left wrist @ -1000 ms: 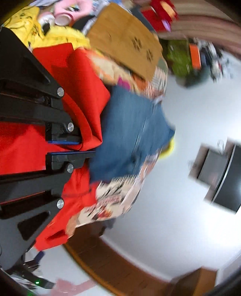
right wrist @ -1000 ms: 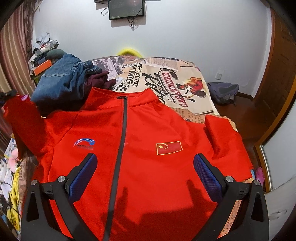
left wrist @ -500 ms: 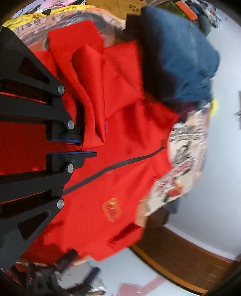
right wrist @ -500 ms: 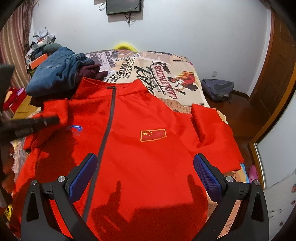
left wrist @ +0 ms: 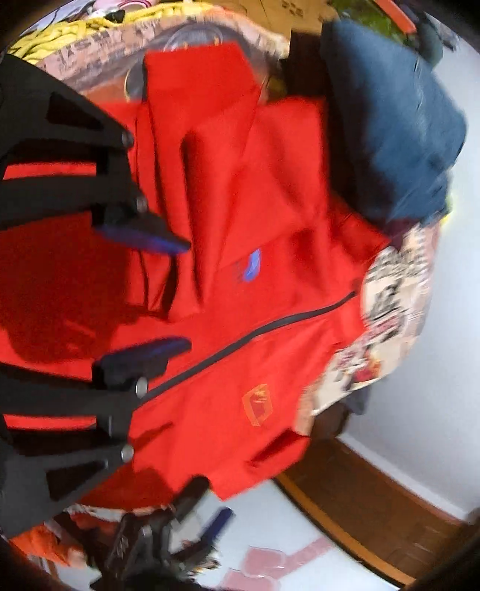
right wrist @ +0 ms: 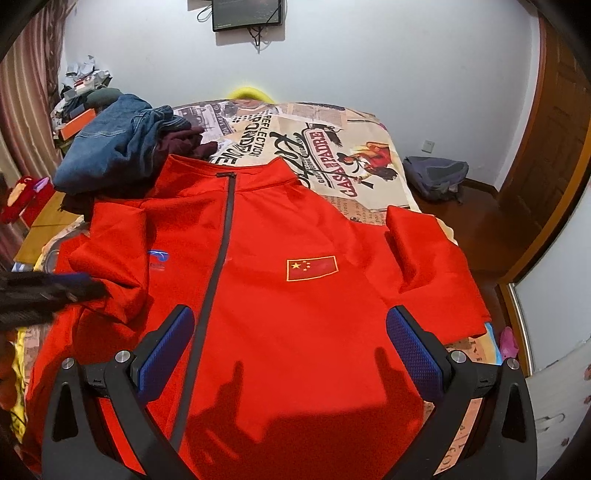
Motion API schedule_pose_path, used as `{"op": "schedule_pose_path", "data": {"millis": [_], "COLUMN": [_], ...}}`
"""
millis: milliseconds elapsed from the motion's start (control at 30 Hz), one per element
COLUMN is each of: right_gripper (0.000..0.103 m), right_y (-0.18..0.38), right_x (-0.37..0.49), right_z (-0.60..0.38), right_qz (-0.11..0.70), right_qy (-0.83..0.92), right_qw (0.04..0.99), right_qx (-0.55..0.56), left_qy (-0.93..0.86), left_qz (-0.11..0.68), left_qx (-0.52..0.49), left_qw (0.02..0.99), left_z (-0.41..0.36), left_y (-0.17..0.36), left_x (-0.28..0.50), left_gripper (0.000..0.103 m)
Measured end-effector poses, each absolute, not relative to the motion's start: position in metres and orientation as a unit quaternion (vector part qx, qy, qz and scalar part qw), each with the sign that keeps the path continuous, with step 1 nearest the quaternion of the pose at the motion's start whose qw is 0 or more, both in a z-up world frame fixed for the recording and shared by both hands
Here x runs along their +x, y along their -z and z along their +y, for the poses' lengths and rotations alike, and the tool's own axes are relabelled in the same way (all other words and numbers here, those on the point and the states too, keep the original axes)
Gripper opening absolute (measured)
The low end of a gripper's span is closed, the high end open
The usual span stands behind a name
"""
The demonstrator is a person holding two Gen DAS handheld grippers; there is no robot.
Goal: Fold large clothes
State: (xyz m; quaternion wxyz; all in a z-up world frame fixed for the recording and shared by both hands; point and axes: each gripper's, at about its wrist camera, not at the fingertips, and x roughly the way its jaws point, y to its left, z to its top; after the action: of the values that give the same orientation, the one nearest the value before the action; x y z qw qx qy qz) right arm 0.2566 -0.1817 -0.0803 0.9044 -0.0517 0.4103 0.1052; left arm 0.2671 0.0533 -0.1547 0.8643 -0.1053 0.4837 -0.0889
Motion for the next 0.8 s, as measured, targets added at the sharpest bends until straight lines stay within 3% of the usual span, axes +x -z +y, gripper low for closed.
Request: {"op": "schedule_pose_path", "data": {"millis": [200, 267, 500, 800], "right_gripper": [0.103, 0.103, 0.103, 0.103], "right_y": [0.078, 0.077, 0.078, 0.080], "right_x": [0.259, 0.259, 0.261, 0.262], "right_z": [-0.175, -0.173, -0.166, -0.161], "right_qz": [0.408, 0.406, 0.407, 0.412], "right_qy": [-0.109, -0.110, -0.110, -0.105], "right_qw": [0.905, 0.906, 0.905, 0.902], "right_qx": [-0.053, -0.054, -0.059, -0.068], "left_qy": [0.027, -0.010, -0.063, -0.061], "left_qz": [0.426, 0.421, 0.472, 0.507], "left_qx": [-0.170, -0.192, -0.295, -0.403], "left_qw": [0.888, 0.886, 0.828, 0.760], "left_z": [0.124, 0.154, 0.233, 0.260], "left_y": [0.123, 0.126, 0.187, 0.254], "left_x": [0.250, 0.247, 0.239, 0.244], "left_gripper": [0.068, 0.068, 0.068, 0.068]}}
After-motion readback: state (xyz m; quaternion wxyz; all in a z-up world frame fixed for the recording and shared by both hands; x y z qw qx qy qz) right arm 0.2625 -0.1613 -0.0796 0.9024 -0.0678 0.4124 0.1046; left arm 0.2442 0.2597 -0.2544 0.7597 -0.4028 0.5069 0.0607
